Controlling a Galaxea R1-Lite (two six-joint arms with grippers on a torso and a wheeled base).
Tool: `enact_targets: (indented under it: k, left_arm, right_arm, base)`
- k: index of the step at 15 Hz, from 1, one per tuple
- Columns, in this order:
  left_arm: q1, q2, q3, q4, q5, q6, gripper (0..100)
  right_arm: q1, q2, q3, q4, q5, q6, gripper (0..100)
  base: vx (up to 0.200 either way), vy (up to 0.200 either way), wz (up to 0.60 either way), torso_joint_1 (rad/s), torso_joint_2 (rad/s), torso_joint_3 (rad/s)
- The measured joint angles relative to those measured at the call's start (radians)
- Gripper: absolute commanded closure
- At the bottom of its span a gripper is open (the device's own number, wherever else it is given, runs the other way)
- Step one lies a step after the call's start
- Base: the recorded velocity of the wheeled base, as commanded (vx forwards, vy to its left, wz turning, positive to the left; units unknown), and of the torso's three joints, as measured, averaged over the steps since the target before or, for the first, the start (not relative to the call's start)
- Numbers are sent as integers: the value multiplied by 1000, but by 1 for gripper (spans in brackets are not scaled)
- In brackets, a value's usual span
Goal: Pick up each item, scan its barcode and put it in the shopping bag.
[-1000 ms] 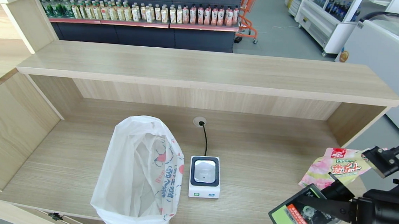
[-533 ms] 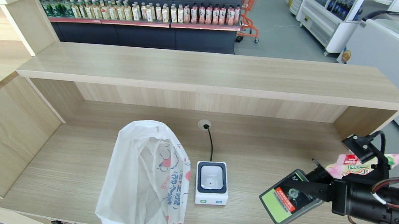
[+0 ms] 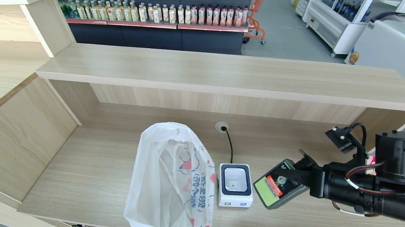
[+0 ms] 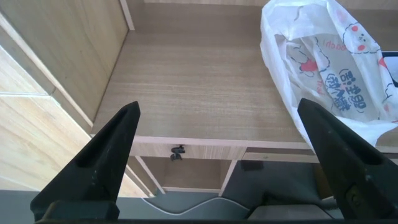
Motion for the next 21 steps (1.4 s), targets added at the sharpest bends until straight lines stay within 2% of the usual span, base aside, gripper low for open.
enact_targets:
  k: [4,7,12,17,21]
  left_arm:
    - [0,0,0,0,0,0,0]
    - [-1,0,0,0,0,0,0]
    - [0,0,0,0,0,-1,0]
    - [0,0,0,0,0,-1,0]
    - [-1,0,0,0,0,-2,0]
  right_arm:
    - [30,126,-69,-92,-17,0,100]
    - [64,246,-115,-216,-17,0,100]
    - [100,395,-129,-343,-19,-6,100]
    - [104,501,-142,-431,-19,-9,100]
    - [105,537,-162,-447,-14,-17,100]
  base:
    - [0,0,0,0,0,0]
    - [0,0,0,0,0,0]
    - [0,0,0,0,0,0]
    - [0,0,0,0,0,0]
    - [0,0,0,0,0,0]
